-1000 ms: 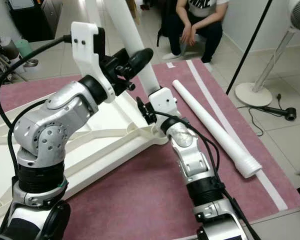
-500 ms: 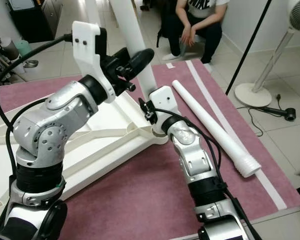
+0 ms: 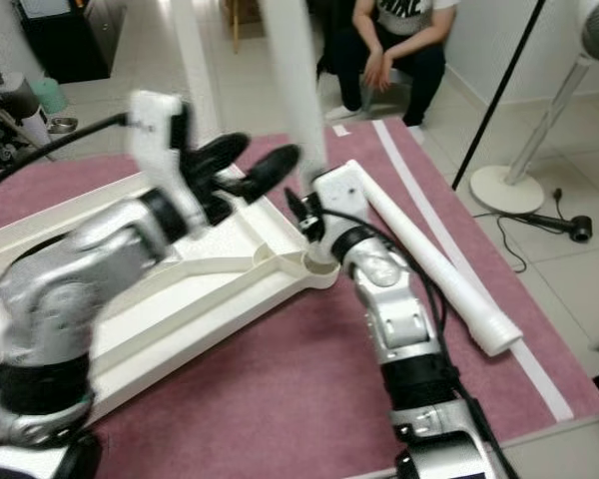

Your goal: Building children table

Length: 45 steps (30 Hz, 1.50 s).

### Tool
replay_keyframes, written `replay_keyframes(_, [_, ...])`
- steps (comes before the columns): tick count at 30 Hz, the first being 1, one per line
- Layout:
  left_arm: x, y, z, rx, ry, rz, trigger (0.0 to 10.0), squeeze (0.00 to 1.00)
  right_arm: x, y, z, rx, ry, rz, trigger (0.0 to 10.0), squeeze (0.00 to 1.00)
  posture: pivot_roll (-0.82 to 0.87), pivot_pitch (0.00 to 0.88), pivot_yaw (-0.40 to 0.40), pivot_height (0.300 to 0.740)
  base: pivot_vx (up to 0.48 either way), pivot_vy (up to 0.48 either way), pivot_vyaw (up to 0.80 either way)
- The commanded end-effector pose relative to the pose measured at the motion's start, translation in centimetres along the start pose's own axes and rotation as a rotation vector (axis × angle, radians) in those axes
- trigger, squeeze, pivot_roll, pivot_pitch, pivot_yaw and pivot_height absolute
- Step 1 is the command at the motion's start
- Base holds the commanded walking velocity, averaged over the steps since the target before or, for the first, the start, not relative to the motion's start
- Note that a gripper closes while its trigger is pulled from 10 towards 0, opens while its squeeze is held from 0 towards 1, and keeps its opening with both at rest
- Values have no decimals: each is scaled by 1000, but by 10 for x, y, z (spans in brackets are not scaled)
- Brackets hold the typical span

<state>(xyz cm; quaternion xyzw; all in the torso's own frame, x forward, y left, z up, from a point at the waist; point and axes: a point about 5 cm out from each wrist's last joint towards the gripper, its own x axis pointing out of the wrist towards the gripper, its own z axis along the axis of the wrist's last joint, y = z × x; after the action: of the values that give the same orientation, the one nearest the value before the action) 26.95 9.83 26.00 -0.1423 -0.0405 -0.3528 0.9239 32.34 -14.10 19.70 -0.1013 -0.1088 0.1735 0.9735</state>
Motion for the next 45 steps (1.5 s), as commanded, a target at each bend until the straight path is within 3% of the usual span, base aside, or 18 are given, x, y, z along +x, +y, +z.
replay_keyframes(1, [-5,5,-6,12,18,-150,10000,0,-4,-10,2,43,-31,-17,10000,0,11,0,72,740,0,0,0])
replay_keyframes(4, [-3,18,-16,26,61,-44,10000,0,-7,-14,4,42,-49,1,10000,0,15,0,72,740,0,0,0])
replay_keyframes(5, [-4,19,-25,141,134,-35,10000,0,-10,-17,4,50,-59,5,10000,0,15,0,72,740,0,0,0])
replay_keyframes(7, [-4,19,-25,141,134,-35,10000,0,-10,-17,4,50,-59,5,10000,0,15,0,72,740,0,0,0])
replay_keyframes(8, [-7,19,-36,233,217,-55,10000,0,-11,-19,6,58,-72,4,10000,0,13,0,68,740,0,0,0])
replay_keyframes(9, [-7,19,-36,233,217,-55,10000,0,-11,-19,6,58,-72,4,10000,0,13,0,68,740,0,0,0])
replay_keyframes(10, [-13,19,-56,341,348,-79,10000,0,-11,-20,10,85,-103,5,10000,0,13,0,70,740,0,0,0])
replay_keyframes(11, [-13,19,-56,341,348,-79,10000,0,-11,-20,10,85,-103,5,10000,0,13,0,70,740,0,0,0])
replay_keyframes(12, [-19,19,-72,409,442,-103,10000,0,-11,-19,14,111,-128,8,10000,0,11,0,72,740,0,0,0])
replay_keyframes(17, [-28,7,-104,402,585,-170,10000,0,-7,-6,18,157,-165,45,10000,0,12,0,75,740,0,0,0])
replay_keyframes(19, [-28,7,-104,402,585,-170,10000,0,-7,-6,18,157,-165,45,10000,0,12,0,75,740,0,0,0])
replay_keyframes(23, [-24,-4,-141,364,675,-172,10000,0,-6,12,12,254,-171,120,10000,0,17,0,73,740,0,0,0])
replay_keyframes(32, [-17,1,-163,389,716,-143,10000,0,-10,20,-3,316,-149,166,10000,0,21,0,72,740,0,0,0])
replay_keyframes(33, [-15,3,-166,390,721,-122,7529,0,-11,20,-5,313,-143,169,10000,0,17,0,73,740,0,0,0])
replay_keyframes(35, [-13,4,-168,388,720,-102,7529,0,-12,19,-8,304,-132,170,10000,0,17,0,73,740,0,0,0])
replay_keyframes(36, [-10,6,-170,389,718,-77,549,0,-14,16,-12,283,-114,169,10000,0,17,0,74,740,0,0,0])
replay_keyframes(44, [-9,11,-169,420,719,-76,0,0,-17,13,-15,264,-107,171,10000,0,14,0,77,740,0,0,0])
replay_keyframes(45, [-11,14,-166,490,715,-98,0,0,-17,12,-14,261,-113,169,10000,0,14,0,80,740,0,0,0])
